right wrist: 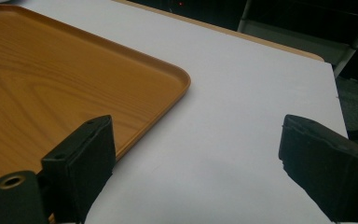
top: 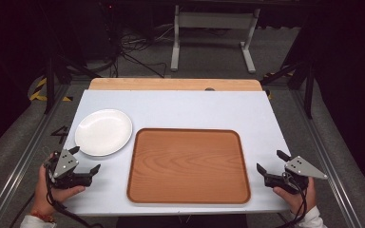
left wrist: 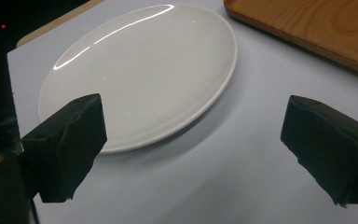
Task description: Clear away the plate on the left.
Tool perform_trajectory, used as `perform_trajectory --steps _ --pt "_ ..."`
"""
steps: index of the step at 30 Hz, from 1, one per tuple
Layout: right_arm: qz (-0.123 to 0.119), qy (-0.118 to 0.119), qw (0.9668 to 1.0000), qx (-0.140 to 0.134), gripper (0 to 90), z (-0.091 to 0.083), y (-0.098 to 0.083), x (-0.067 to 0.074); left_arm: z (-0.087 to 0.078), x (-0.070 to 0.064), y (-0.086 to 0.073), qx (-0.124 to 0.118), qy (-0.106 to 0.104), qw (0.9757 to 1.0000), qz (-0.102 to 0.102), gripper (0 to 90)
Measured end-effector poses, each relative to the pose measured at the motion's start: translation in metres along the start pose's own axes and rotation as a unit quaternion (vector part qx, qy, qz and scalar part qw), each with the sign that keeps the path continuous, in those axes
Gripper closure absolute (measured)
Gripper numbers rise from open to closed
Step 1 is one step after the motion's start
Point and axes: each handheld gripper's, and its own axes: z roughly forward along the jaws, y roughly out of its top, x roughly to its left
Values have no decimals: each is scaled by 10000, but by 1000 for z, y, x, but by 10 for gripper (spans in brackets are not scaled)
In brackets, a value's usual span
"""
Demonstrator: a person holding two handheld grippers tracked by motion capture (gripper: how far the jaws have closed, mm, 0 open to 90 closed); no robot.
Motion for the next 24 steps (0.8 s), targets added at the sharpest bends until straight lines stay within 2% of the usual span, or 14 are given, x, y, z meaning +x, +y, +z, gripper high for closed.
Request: perform_trajectory --steps 1,3,6,8,11,12,13,15,17,21,24 --pt "-40 11 10000 24 113 0 0 1 1 0 3 64 33 9999 97 73" --pt "-69 29 10000 22 113 1 0 2 2 -1 3 74 1 10000 65 73" --pt "-97 52 9999 35 113 2 -1 2 7 -4 7 244 13 9994 250 72" --pt "-72 54 10000 31 112 2 -2 1 10 -5 10 401 123 9980 470 79" --pt "-82 74 9999 29 111 2 -2 0 14 -2 12 464 159 9976 492 93" --pt "-82 74 9999 29 111 2 -2 0 16 -2 14 524 230 9966 589 93" --pt "-70 70 9999 28 111 2 -2 0 20 -2 16 649 290 9949 719 97" --pt "-64 54 10000 34 111 1 -2 0 25 -2 18 729 362 9929 872 104" --pt "-63 56 10000 45 111 2 -1 1 31 -4 21 865 432 9892 1100 107" --pt "-77 74 9999 80 111 3 -2 2 42 -7 26 1091 642 9808 1481 122" --pt "-81 83 9999 88 111 4 -2 2 48 -10 27 1301 881 9723 1732 129"
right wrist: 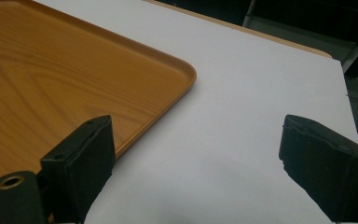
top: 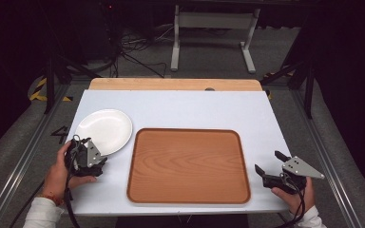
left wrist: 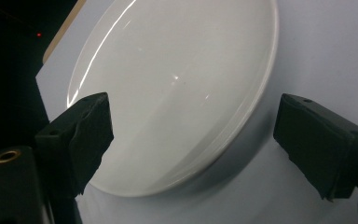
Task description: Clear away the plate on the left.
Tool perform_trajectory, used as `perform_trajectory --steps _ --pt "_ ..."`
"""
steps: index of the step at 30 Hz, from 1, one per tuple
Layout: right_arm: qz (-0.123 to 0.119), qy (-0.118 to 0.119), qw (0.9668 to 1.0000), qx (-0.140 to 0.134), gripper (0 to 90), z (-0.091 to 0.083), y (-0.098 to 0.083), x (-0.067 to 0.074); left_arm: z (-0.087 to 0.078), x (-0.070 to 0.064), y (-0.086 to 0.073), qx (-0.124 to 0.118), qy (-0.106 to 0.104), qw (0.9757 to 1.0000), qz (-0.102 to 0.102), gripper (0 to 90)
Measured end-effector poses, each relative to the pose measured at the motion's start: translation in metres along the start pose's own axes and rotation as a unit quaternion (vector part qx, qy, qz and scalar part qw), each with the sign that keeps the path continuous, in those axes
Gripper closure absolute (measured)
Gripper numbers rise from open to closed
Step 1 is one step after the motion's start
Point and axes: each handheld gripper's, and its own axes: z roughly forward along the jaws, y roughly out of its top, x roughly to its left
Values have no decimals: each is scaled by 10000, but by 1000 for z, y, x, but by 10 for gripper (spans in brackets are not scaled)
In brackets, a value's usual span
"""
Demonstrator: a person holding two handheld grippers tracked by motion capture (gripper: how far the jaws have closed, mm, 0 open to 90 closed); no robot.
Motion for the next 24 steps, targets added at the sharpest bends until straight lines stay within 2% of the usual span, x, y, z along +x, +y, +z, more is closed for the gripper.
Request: perform_trajectory --steps 2,3,5,6,7,8,9,10,11,12,14,15,16,17,18,19,21,22,23,24 --pt "-14 7 10000 -4 111 0 0 0 2 -2 2 123 105 9998 147 140" --pt "-5 7 10000 -4 111 0 0 0 3 -4 3 142 168 9997 131 145" --pt "6 4 10000 -9 111 0 0 0 5 -5 6 239 307 9986 347 162" --pt "11 7 10000 -9 111 0 0 0 6 -6 8 317 425 9973 504 172" --pt "-2 15 10000 -5 111 0 0 0 7 -8 9 339 476 9968 546 173" --pt "-13 13 10000 0 111 0 0 0 7 -9 12 361 514 9956 692 175" --pt "-12 15 10000 8 111 0 0 0 7 -11 13 393 517 9948 781 200" --pt "-12 15 10000 8 111 0 0 0 7 -11 13 393 517 9948 781 217" --pt "-14 14 10000 8 111 0 0 0 8 -13 15 432 562 9933 912 217" --pt "-19 18 10000 6 111 0 0 1 8 -16 18 465 566 9908 1138 297" --pt "-28 22 10000 5 111 0 0 1 8 -18 18 484 550 9903 1177 322" --pt "-28 16 10000 22 111 0 0 1 8 -19 19 513 495 9900 1214 364" --pt "-32 26 10000 32 111 1 -1 1 9 -20 20 510 467 9894 1280 449" --pt "-32 26 10000 32 111 1 -1 1 9 -20 20 504 411 9888 1345 449" --pt "-56 41 10000 48 111 1 -1 2 9 -22 20 534 294 9888 1360 563" --pt "-56 41 10000 48 111 1 -1 2 9 -22 20 534 294 9888 1360 594" --pt "-63 50 10000 46 111 1 -1 2 10 -24 21 579 259 9871 1467 629" --pt "-62 57 10000 49 111 2 -1 2 11 -26 21 596 262 9854 1576 691" --pt "-72 56 9999 56 111 2 -1 2 12 -27 22 610 264 9848 1604 735" --pt "-73 60 9999 57 111 2 -1 2 12 -29 23 662 289 9818 1756 771"
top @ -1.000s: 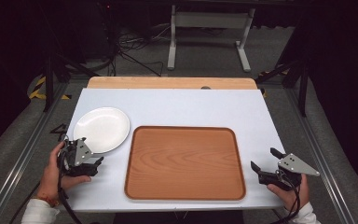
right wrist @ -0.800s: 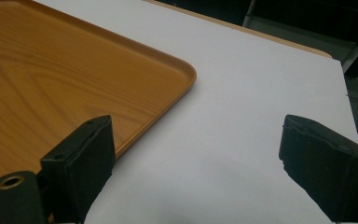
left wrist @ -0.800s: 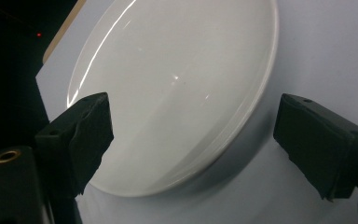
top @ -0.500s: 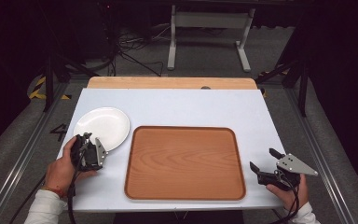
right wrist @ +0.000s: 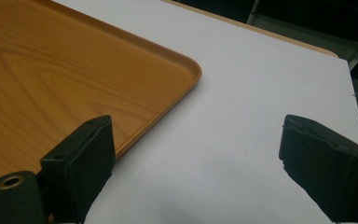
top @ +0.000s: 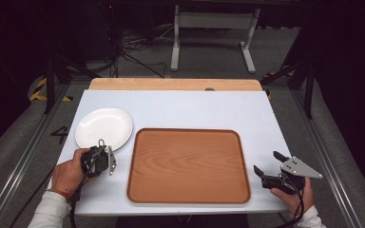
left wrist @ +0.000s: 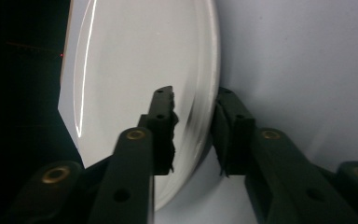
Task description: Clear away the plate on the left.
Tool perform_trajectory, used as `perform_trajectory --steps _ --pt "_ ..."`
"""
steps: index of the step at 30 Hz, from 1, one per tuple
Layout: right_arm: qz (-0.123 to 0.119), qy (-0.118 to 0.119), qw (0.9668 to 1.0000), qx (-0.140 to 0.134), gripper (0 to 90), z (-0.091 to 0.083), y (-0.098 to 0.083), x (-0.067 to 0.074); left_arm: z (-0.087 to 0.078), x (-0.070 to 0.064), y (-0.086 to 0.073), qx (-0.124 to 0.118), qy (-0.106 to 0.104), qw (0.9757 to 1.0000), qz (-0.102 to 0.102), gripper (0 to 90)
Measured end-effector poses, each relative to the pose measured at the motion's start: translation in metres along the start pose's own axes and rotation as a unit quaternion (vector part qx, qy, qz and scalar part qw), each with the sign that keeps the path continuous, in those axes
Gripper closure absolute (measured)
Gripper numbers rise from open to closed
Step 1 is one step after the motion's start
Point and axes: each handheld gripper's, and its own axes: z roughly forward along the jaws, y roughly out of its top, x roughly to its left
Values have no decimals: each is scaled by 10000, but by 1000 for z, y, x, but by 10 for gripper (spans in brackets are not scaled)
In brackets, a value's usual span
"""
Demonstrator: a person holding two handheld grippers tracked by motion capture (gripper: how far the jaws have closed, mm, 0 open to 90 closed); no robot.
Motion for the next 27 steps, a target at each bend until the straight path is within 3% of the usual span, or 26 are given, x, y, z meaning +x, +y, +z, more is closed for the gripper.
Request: perform_trajectory --steps 4,8,12,16,22,27 --pt "-8 2 10000 20 111 1 0 0 1 -2 6 17 147 9997 215 834" --pt "-42 4 10000 19 111 1 0 1 -2 -1 12 46 473 9982 353 865" --pt "-31 -4 10000 8 112 1 1 0 -2 1 14 70 545 9975 452 871" --pt "-63 -14 10000 12 113 0 1 2 -3 2 13 34 583 9977 336 871" --pt "-32 -21 10000 2 115 1 1 0 -9 6 9 -110 638 9979 5 867" --pt "-42 -32 10000 -12 115 1 3 0 -14 6 8 -163 648 9978 -19 866"
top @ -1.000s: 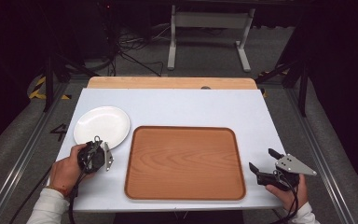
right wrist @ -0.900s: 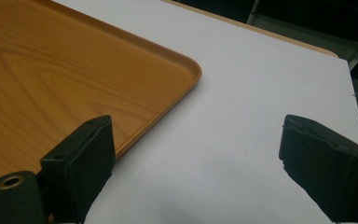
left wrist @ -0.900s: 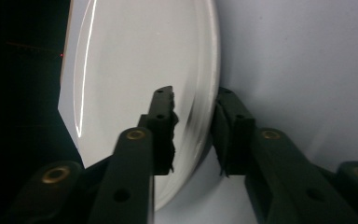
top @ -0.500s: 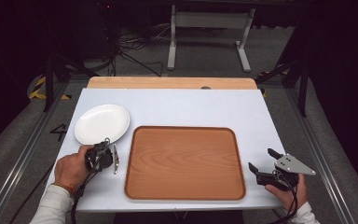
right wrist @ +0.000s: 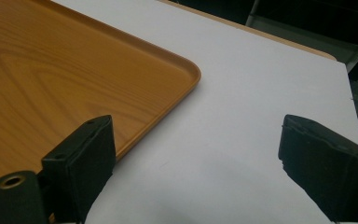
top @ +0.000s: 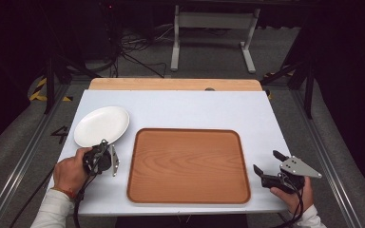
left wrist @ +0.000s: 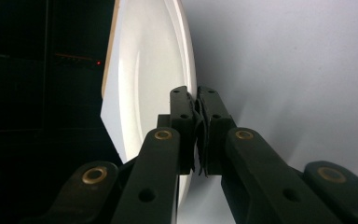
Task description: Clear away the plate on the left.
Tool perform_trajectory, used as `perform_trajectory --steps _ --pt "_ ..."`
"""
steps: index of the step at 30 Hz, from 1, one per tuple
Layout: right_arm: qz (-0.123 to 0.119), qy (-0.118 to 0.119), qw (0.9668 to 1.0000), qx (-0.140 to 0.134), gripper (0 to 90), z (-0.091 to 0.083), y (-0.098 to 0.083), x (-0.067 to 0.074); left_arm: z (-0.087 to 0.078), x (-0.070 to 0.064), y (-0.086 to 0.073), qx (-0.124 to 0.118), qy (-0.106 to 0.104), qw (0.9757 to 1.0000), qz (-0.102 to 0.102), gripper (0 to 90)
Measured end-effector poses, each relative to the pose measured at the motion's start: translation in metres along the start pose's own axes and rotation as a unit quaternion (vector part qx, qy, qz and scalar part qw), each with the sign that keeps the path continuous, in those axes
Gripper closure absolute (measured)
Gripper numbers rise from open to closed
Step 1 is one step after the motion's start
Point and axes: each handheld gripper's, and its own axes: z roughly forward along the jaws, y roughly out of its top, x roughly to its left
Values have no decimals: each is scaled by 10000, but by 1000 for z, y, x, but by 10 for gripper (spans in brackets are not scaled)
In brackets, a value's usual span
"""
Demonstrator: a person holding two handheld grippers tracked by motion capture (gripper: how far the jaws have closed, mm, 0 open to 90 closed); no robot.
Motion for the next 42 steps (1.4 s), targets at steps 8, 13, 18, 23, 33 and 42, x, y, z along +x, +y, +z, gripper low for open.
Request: perform_trajectory --steps 8,13,18,23,33,42 --pt "-6 -41 10000 5 115 1 1 0 -13 1 5 -140 144 9998 -64 868" --pt "17 -59 10000 -16 115 -1 1 -1 -23 3 10 -284 230 9993 -76 867" --pt "6 -65 10000 -53 116 -2 2 -1 -33 4 18 -491 289 9984 -66 867" --pt "43 -96 9999 -83 116 -4 3 -2 -41 3 24 -762 319 9965 -138 866" --pt "111 -107 9998 -121 116 -5 4 -2 -42 -8 41 -925 176 9955 69 864" --pt "68 -104 9999 -86 116 -3 3 -2 -57 -16 65 -1289 145 9911 301 865"
